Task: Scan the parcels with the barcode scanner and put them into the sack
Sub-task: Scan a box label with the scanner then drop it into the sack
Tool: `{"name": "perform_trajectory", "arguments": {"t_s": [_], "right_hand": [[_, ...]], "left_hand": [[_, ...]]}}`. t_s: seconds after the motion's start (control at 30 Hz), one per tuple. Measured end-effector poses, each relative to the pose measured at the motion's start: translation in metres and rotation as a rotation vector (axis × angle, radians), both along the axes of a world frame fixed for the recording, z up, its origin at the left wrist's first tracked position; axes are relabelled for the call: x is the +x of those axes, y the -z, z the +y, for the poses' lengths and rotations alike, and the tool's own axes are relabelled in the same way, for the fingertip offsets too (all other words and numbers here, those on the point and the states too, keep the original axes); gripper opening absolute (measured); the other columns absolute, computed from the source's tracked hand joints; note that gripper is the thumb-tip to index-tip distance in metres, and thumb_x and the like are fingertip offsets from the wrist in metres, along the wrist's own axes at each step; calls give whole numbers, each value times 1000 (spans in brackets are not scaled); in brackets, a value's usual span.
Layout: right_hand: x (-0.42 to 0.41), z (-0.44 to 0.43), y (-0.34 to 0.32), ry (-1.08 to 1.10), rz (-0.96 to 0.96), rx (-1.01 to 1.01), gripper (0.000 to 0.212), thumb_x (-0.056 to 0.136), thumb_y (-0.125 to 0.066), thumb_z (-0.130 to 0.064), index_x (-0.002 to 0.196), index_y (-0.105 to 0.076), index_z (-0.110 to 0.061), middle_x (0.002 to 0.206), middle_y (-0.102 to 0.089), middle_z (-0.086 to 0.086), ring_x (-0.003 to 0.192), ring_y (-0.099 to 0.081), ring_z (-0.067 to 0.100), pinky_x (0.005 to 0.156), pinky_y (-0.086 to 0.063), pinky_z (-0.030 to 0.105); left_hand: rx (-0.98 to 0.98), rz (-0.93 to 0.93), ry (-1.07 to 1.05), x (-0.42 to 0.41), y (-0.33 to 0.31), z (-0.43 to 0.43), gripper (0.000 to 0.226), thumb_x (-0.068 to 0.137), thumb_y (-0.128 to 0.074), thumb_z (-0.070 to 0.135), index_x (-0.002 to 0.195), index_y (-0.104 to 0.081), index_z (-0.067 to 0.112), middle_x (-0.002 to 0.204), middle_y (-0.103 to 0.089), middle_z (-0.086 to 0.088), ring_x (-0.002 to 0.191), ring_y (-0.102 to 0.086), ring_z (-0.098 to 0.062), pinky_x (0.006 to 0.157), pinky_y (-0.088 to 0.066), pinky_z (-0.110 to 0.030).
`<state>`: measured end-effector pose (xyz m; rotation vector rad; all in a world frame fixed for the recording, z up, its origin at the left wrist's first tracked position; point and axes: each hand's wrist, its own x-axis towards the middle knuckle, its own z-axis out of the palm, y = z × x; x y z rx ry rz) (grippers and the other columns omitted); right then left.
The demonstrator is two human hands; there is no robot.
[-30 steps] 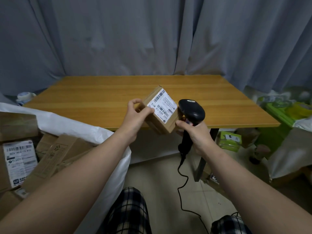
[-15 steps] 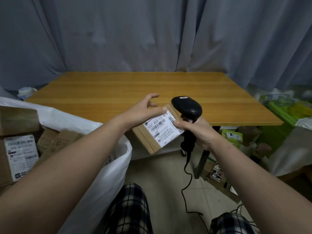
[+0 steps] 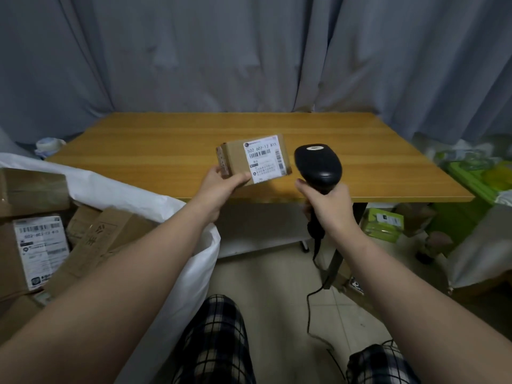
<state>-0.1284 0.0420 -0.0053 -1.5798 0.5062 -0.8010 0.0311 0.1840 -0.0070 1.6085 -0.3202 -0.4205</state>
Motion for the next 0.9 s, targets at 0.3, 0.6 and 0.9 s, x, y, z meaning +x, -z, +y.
{"name": "perform_trajectory", "arguments": {"t_s": [0.3,0.6,0.9], "right_hand": [[-7,29,12,11,117,-204,32,77,-71,-38,67,-62,-9,54,-60,12,53,-63,27,58,-55,45],[-18,32,27,-31,111,-125,23,85,-71,-19,75,-64,0,56,-58,19,46,-59,18,50,-51,34],[-15,33,26,-70,90,-102,22,86,-71,-21,71,-63,-8,54,-59,14,49,-60,24,53,-53,37]], "left_hand": [[117,-128,-52,16,4,-5,86,75,-81,26,143,-31,9,135,-49,-4,110,-49,-14,91,-38,-26],[110,-121,-47,11,8,-5,84,77,-79,24,143,-30,9,137,-49,-6,112,-48,-14,93,-37,-26],[154,-135,-54,12,7,0,89,75,-81,31,145,-29,11,143,-45,-6,125,-46,-19,101,-37,-31]]}}
